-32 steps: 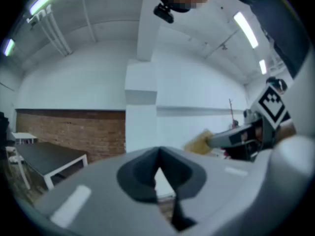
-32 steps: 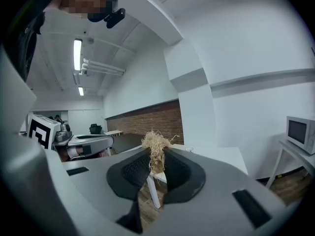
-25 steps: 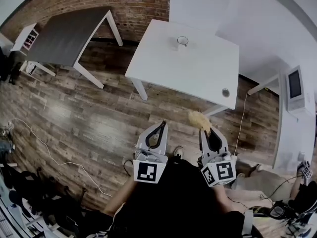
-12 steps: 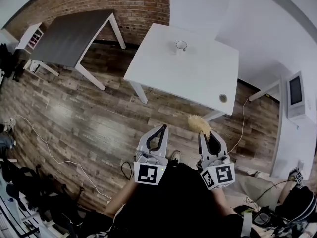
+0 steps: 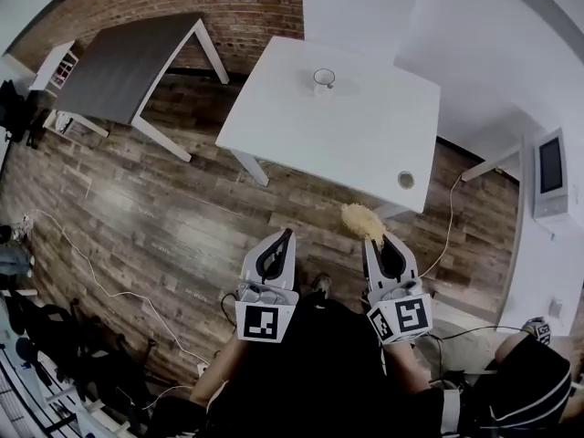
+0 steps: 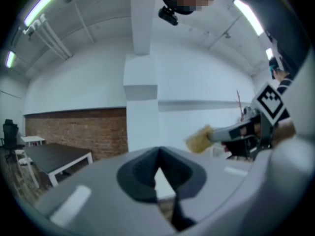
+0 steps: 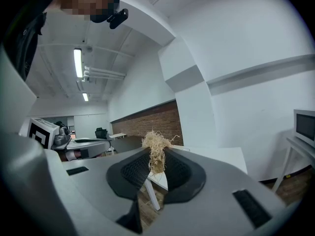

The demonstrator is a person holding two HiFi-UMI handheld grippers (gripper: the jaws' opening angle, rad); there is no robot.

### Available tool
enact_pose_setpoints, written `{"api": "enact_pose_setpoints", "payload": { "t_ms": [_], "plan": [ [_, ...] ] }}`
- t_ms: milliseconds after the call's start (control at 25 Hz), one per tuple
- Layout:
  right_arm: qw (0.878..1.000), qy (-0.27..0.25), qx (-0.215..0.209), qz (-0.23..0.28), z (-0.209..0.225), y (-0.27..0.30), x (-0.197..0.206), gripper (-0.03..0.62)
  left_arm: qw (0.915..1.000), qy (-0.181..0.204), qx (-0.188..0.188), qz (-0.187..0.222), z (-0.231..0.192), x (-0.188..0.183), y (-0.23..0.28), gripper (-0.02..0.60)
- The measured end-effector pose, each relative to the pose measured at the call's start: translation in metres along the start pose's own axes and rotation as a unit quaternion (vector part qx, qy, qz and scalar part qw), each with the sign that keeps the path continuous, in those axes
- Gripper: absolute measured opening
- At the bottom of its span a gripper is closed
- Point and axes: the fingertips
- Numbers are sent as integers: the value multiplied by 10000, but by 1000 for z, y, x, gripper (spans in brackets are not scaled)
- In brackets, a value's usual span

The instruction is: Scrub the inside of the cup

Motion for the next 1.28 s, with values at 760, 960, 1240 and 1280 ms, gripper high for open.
{"api": "enact_pose_setpoints", "payload": {
  "t_ms": [760,960,1240,1280],
  "plan": [
    [9975,26,684,-175,30,173,-21,55,9939,-269,1071,42,-110,34,168,3],
    [9967,-51,768,-260,35,200,-25,55,9919,-295,1234,-13,-122,45,201,3],
    [9965,135,721,-390,80,235,-21,55,9919,-408,1180,-241,-121,63,254,3],
    [9968,127,673,-412,86,241,-21,55,9922,-389,1155,-273,-121,65,262,3]
  ]
}}
Point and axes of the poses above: the fingertips, and each gripper's own axes: y forward along the fingers, z to its right, x out of its underside, and after that the axes turned 4 degrees about z, right-handed
